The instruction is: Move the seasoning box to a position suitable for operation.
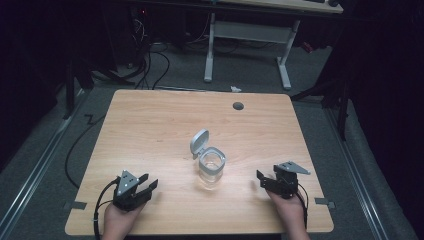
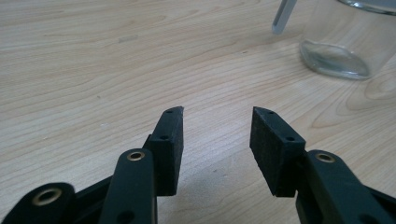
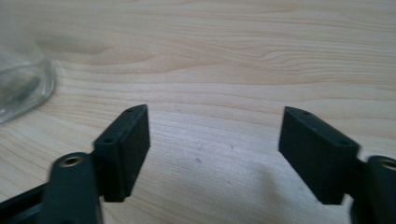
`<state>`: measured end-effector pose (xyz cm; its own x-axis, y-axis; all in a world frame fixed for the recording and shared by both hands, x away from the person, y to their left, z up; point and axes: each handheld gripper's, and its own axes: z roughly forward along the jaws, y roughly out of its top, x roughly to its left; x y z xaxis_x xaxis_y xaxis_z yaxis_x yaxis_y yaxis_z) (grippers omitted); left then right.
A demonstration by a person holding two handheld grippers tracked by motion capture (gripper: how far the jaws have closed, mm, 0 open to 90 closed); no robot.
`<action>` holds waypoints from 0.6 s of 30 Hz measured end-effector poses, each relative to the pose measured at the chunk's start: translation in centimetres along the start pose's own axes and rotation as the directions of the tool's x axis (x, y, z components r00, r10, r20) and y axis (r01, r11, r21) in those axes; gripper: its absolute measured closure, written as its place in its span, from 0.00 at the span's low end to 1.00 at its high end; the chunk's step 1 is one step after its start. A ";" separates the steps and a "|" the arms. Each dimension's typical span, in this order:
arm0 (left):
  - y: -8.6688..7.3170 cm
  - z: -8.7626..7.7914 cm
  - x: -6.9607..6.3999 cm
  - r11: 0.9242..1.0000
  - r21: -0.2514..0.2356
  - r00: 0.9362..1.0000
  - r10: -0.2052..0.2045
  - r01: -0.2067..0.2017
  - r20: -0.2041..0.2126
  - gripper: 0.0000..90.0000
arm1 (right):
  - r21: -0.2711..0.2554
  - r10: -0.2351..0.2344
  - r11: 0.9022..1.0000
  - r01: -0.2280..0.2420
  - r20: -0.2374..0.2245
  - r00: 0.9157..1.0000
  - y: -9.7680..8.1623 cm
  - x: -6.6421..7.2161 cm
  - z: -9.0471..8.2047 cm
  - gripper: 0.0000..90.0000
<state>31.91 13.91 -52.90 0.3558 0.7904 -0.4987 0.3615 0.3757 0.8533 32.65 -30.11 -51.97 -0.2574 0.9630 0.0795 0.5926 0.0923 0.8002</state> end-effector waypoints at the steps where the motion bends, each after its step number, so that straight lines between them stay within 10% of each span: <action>1: 0.1 0.0 -0.1 1.000 0.000 1.000 -0.007 0.007 0.004 0.61 | -0.016 -0.005 1.000 0.005 0.001 1.000 -0.2 0.0 -0.2 0.38; 18: 0.1 0.8 -0.4 1.000 0.016 0.999 -0.001 0.001 0.037 0.57 | -0.106 -0.125 0.987 0.119 -0.058 0.990 0.3 3.4 -0.9 0.54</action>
<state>32.43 13.22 -52.75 0.3872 0.7713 -0.5053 0.3758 0.3684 0.8503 31.26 -26.99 -50.96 -0.3734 0.9276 0.0129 0.4737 0.1787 0.8624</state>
